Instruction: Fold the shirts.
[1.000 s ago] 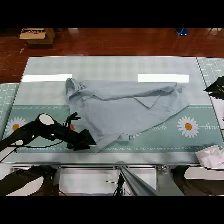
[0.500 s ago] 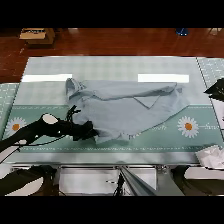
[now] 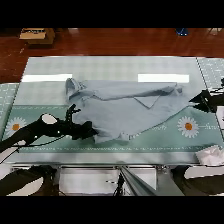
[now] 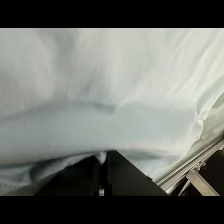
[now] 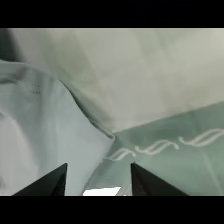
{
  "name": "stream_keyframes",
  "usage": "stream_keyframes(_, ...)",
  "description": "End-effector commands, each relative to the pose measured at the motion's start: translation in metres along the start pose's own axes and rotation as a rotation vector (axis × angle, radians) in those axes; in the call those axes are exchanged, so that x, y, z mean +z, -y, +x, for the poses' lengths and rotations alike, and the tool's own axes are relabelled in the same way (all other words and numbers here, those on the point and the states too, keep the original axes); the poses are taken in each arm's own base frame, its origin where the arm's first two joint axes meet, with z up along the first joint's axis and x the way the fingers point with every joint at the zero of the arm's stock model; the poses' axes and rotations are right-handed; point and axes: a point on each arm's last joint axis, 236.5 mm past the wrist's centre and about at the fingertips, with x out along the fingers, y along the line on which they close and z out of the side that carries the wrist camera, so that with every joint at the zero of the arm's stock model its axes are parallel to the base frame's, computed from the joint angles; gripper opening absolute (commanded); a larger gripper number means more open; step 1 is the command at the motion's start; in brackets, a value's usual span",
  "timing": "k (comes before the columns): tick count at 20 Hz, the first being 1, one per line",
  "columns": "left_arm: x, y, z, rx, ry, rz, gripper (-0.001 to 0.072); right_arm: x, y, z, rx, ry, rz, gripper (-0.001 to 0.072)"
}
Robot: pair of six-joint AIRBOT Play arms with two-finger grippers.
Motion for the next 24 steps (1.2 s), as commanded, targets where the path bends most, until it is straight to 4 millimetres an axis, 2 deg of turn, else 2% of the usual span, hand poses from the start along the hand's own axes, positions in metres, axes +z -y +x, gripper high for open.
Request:
stream_keyframes(1,-0.002,0.005,-0.002,-0.015,-0.008,0.022,0.0024,0.002,-0.01,0.039,0.02,-0.018,0.008,0.0487)
stream_keyframes(2,0.0,0.007,-0.002,-0.018,-0.003,0.035,0.0024,0.005,-0.015,0.049,0.007,-0.008,-0.014,0.0416)
stream_keyframes(3,0.003,0.011,-0.004,-0.024,0.005,0.062,0.0023,0.01,-0.022,0.055,-0.004,0.015,-0.035,0.0282)
stream_keyframes(4,0.008,0.018,-0.007,-0.034,0.02,0.094,0.0023,0.014,-0.032,0.057,0.007,0.033,-0.047,0.0086)
stream_keyframes(5,0.017,0.029,-0.014,-0.052,0.048,0.121,0.0022,0.018,-0.046,0.053,0.039,0.04,-0.068,0.0026)
stream_keyframes(6,0.029,0.046,-0.025,-0.079,0.093,0.168,0.0022,0.019,-0.067,0.042,0.09,0.043,-0.125,0.0025)
stream_keyframes(8,0.061,0.102,-0.074,-0.158,0.254,0.351,0.0021,0.02,-0.116,-0.002,0.182,0.063,-0.281,0.0025)
stream_keyframes(10,0.083,0.181,-0.16,-0.231,0.501,0.658,0.0021,0.01,-0.178,-0.065,0.254,0.136,-0.546,0.0025)
stream_keyframes(11,0.085,0.222,-0.217,-0.257,0.657,0.793,0.0021,0.013,-0.211,-0.102,0.275,0.245,-0.627,0.0025)
stream_keyframes(12,0.083,0.254,-0.271,-0.265,0.805,0.875,0.0021,0.014,-0.249,-0.143,0.306,0.381,-0.682,0.0025)
stream_keyframes(14,0.058,0.305,-0.385,-0.278,1.088,1.002,0.0021,0.002,-0.33,-0.246,0.375,0.722,-0.798,0.0025)
stream_keyframes(15,0.039,0.322,-0.43,-0.281,1.197,1.041,0.0021,-0.016,-0.362,-0.296,0.406,0.876,-0.844,0.0025)
stream_keyframes(16,0.016,0.337,-0.471,-0.273,1.305,1.093,0.0022,-0.043,-0.389,-0.349,0.423,1.028,-0.899,0.0025)
stream_keyframes(17,-0.008,0.35,-0.502,-0.257,1.386,1.146,0.0022,-0.074,-0.408,-0.392,0.433,1.153,-0.946,0.0025)
stream_keyframes(18,-0.032,0.359,-0.524,-0.24,1.438,1.189,0.0022,-0.107,-0.419,-0.434,0.435,1.265,-0.968,0.0025)
stream_keyframes(20,-0.065,0.363,-0.551,-0.203,1.475,1.162,0.0021,-0.163,-0.419,-0.488,0.384,1.417,-0.956,0.0024)
stream_keyframes(22,-0.087,0.351,-0.554,-0.104,1.43,1.12,0.0022,-0.204,-0.4,-0.522,0.272,1.53,-0.907,0.0025)
stream_keyframes(24,-0.108,0.334,-0.543,-0.022,1.342,1.082,0.0022,-0.235,-0.371,-0.538,0.161,1.589,-0.826,0.0025)
